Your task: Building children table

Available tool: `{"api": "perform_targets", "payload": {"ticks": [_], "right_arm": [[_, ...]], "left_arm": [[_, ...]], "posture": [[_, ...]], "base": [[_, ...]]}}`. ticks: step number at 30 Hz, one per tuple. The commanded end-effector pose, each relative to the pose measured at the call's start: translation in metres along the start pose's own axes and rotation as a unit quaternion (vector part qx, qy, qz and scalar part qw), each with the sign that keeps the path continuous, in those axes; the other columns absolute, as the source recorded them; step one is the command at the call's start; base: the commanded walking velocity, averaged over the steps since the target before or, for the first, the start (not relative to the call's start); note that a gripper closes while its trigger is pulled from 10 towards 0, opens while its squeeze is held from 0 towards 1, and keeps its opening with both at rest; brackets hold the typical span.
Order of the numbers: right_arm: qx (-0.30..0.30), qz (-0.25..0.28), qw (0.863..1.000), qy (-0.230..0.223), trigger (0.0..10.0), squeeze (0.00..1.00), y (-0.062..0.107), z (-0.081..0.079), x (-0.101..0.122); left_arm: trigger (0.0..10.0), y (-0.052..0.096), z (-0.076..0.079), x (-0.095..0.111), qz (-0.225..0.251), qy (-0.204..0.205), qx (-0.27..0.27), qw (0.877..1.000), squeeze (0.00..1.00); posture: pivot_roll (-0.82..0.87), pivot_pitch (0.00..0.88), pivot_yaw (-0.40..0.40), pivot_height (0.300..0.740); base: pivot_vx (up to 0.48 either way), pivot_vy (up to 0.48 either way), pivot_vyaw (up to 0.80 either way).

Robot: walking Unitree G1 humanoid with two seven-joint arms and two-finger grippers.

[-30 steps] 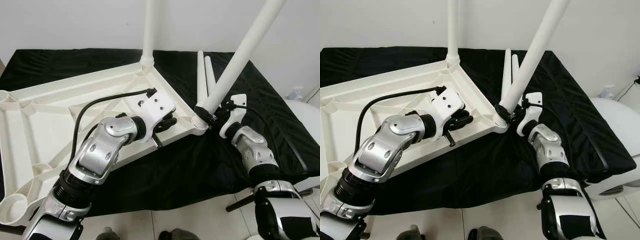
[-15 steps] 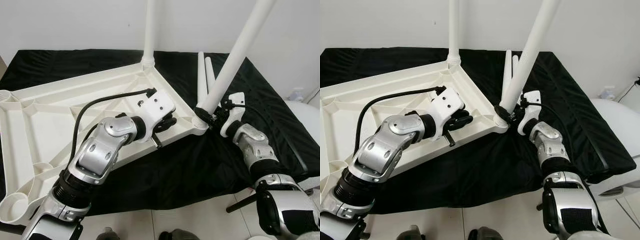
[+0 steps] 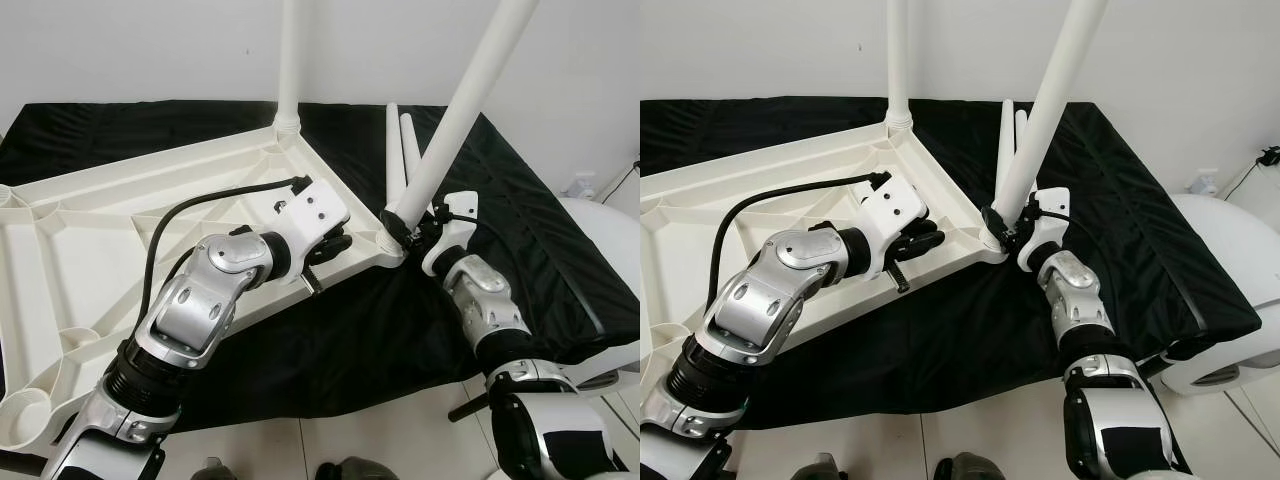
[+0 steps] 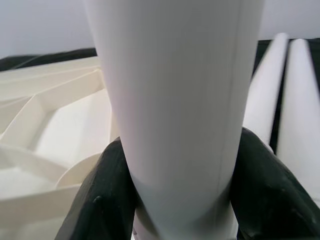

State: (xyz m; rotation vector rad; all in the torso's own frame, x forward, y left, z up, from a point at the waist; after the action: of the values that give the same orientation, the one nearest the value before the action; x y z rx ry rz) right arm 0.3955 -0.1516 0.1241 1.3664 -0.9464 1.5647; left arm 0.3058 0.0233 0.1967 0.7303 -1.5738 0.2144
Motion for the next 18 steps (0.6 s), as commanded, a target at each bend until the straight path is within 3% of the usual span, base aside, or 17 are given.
{"api": "perform_targets", "payload": {"ticks": [1, 9, 18], "right_arm": [[-0.025, -0.102, 0.994, -0.022, 10.0, 0.00, 0.019, -0.003, -0.051], [-0.080, -0.082, 0.993, -0.024, 10.0, 0.00, 0.011, -0.014, -0.045], [-0.148, -0.065, 0.986, -0.034, 10.0, 0.00, 0.002, -0.041, -0.033]], "left_arm": [[10.0, 0.000, -0.002, 0.003, 0.005, -0.003, 0.015, 1.000, 0.00], [10.0, 0.000, -0.002, 0.003, 0.006, -0.003, 0.016, 1.000, 0.00], [10.0, 0.000, -0.001, 0.004, 0.007, -0.004, 0.016, 1.000, 0.00]], "posture": [[0.03, 0.061, -0.063, 0.740], [0.03, 0.055, -0.068, 0.740], [0.04, 0.045, -0.076, 0.740]], "base": [[0.000, 0.000, 0.00], [0.000, 0.000, 0.00], [0.000, 0.000, 0.00]]}}
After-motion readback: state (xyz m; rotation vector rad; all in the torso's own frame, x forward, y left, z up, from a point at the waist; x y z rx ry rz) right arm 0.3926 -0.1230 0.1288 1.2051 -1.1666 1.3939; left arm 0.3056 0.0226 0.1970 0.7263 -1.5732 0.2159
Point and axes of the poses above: a point about 5 cm out from each wrist's last joint towards the gripper, its own y axis pointing back from the gripper into the wrist, its own x axis along the axis of the wrist's last joint, z = x × y, the point moved 4 cm from there along -y, pointing out of the wrist towards the gripper, and after that the axes turned 9 degrees about y, right-handed, at the moved point
